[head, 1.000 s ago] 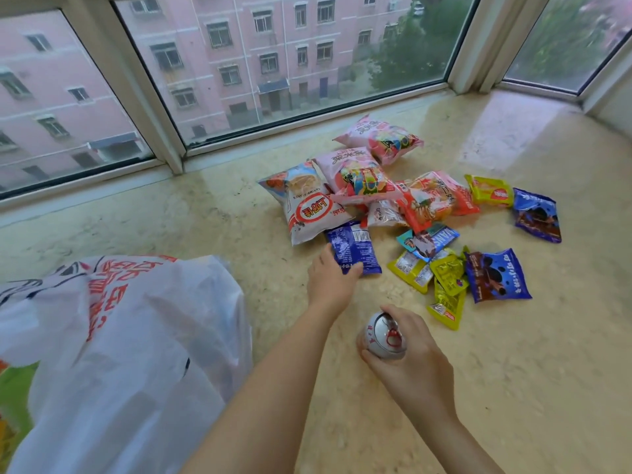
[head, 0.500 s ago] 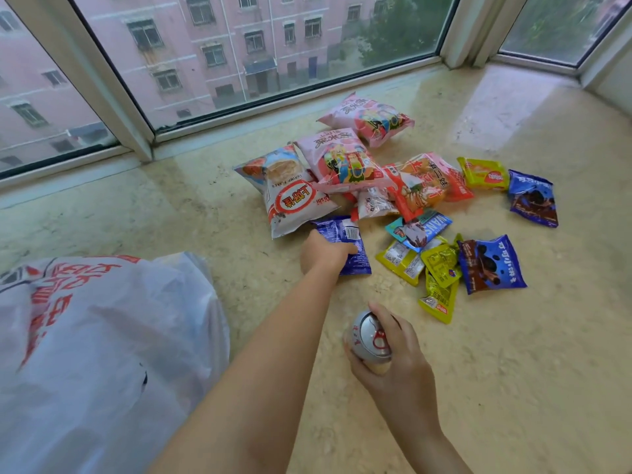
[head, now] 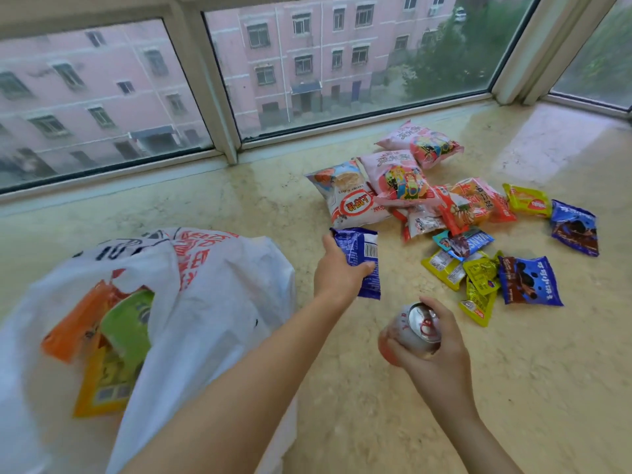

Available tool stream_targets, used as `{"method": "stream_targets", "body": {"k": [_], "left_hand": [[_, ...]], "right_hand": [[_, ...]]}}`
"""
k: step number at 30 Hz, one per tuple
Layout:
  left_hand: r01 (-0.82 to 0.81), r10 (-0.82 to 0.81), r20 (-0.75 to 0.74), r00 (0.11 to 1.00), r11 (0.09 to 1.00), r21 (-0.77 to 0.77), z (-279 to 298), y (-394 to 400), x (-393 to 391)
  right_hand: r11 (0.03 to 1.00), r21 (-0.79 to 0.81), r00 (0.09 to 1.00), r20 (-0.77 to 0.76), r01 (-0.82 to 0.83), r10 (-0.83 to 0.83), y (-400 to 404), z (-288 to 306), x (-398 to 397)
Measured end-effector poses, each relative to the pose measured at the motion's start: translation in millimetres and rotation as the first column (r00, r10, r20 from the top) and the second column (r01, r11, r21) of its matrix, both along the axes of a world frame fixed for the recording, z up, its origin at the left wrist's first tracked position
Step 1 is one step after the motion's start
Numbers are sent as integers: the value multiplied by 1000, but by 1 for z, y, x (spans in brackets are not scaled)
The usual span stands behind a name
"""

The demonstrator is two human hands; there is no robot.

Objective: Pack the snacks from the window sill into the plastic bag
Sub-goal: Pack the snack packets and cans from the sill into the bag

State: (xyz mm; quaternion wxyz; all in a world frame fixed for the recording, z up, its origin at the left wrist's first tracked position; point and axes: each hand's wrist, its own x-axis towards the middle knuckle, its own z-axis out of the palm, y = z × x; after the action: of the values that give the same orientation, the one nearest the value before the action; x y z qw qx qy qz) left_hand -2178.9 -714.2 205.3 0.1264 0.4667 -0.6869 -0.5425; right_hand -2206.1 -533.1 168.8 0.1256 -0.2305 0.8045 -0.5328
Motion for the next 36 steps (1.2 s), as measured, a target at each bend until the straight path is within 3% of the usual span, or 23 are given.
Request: {"method": "stream_targets", "body": {"k": [5,9,14,19,23,26,29,33,36], "left_hand": [[25,-26,-27,999,999,-26,55,1,76],[30,-29,-48,998,1000,8,100,-8,145],[-121,121,-50,991,993,9,141,-22,231],[-231,230,45,972,973,21,145,-44,302],[-141,168,251,953,983,-119,125,-64,345],[7,128,435,891,955,-295,108,-74,356],[99,62,433,899,936,-339,91,-89,356],[250,-43,465,884,885,-393,83,-108,349],[322,-106,450,887,840,-437,84,-120,347]], "right_hand": [[990,-43,990,42,-135,137,-1,60,37],[971,-179,965,176,-161,192,-10,102,70],[931,-316,903,321,-183,286,-23,134,115],[881,-397,857,327,-258,398,-42,157,162],[805,-417,845,142,-421,516,-65,173,202],[737,-312,800,-195,-600,568,-91,173,230],[696,-75,650,-440,-715,620,-118,144,250],[660,209,458,-570,-722,682,-140,99,260],[661,273,403,-613,-699,680,-147,83,261]]}}
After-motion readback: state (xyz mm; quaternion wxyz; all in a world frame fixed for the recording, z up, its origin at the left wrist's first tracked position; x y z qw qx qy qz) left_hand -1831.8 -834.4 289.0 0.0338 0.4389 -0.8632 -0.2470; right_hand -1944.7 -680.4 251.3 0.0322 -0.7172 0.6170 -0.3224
